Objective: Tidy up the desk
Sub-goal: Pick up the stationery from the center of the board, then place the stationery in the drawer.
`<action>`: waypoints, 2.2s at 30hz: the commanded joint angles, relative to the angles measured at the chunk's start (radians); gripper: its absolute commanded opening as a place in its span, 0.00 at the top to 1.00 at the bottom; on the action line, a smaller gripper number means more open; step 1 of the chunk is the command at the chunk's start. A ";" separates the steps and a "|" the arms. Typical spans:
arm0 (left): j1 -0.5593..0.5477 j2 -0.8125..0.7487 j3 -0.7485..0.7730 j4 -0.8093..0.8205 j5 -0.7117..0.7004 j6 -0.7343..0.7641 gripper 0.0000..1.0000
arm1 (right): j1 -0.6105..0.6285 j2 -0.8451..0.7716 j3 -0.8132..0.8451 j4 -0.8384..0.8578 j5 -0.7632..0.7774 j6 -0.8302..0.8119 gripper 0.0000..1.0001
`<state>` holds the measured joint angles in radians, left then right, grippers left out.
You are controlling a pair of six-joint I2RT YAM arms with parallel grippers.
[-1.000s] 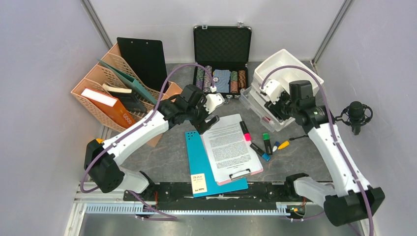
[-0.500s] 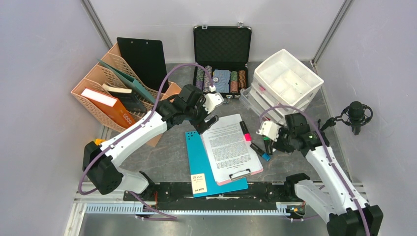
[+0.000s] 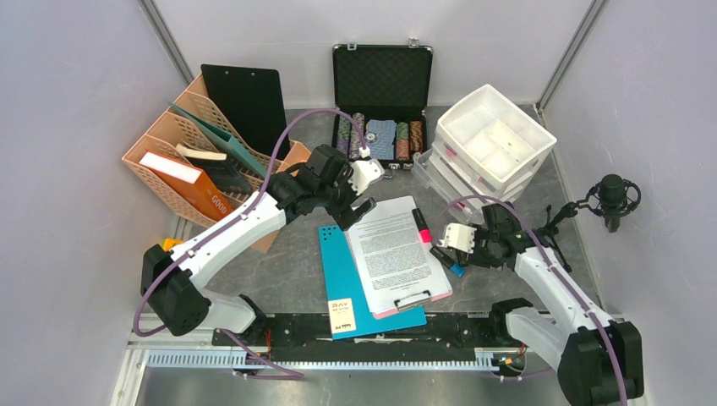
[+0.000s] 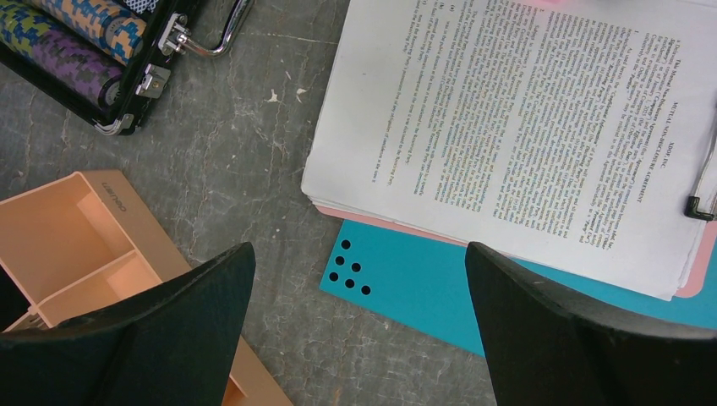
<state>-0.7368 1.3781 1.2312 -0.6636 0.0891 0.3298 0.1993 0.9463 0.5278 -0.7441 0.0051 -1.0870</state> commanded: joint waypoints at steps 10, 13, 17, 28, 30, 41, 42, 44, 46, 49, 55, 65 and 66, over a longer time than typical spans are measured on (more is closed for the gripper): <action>0.002 -0.006 0.011 0.019 0.023 -0.020 0.00 | -0.106 0.123 0.004 0.120 -0.075 -0.207 0.44; 0.002 -0.003 0.013 0.019 0.022 -0.022 0.00 | -0.121 0.145 0.008 0.111 -0.103 -0.237 0.45; 0.002 -0.002 0.015 0.019 0.020 -0.022 0.00 | -0.127 0.175 0.001 0.095 -0.130 -0.271 0.47; 0.002 -0.021 0.007 0.019 0.017 -0.020 0.00 | -0.143 0.226 0.018 -0.012 -0.151 -0.292 0.77; 0.002 -0.024 0.004 0.019 0.016 -0.017 0.00 | -0.143 0.202 0.028 -0.052 -0.155 -0.290 0.83; 0.002 -0.036 0.002 0.025 0.009 -0.007 0.00 | -0.144 0.083 0.319 -0.341 -0.346 -0.214 0.97; 0.002 -0.035 0.002 0.025 0.009 -0.009 0.00 | -0.143 0.096 0.372 -0.357 -0.376 -0.180 0.96; 0.002 -0.034 0.004 0.024 0.013 -0.012 0.00 | -0.142 0.125 0.464 -0.366 -0.419 -0.106 0.96; 0.002 -0.033 0.005 0.024 0.015 -0.014 0.00 | -0.141 0.158 0.539 -0.357 -0.447 -0.038 0.97; 0.002 -0.035 0.007 0.024 0.015 -0.015 0.00 | -0.136 0.202 0.622 -0.317 -0.473 0.037 0.97; 0.002 -0.040 0.005 0.024 0.017 -0.018 0.00 | -0.083 0.299 0.691 -0.200 -0.435 0.170 0.96; 0.002 -0.062 -0.002 0.024 0.019 -0.017 0.00 | 0.002 0.426 0.688 0.020 -0.268 0.351 0.90; 0.002 -0.062 -0.002 0.023 0.019 -0.018 0.00 | 0.004 0.433 0.686 0.029 -0.261 0.360 0.86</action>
<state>-0.7368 1.3579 1.2285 -0.6628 0.0887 0.3298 0.1989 1.3651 1.1831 -0.8238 -0.3264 -0.8200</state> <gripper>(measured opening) 0.996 0.279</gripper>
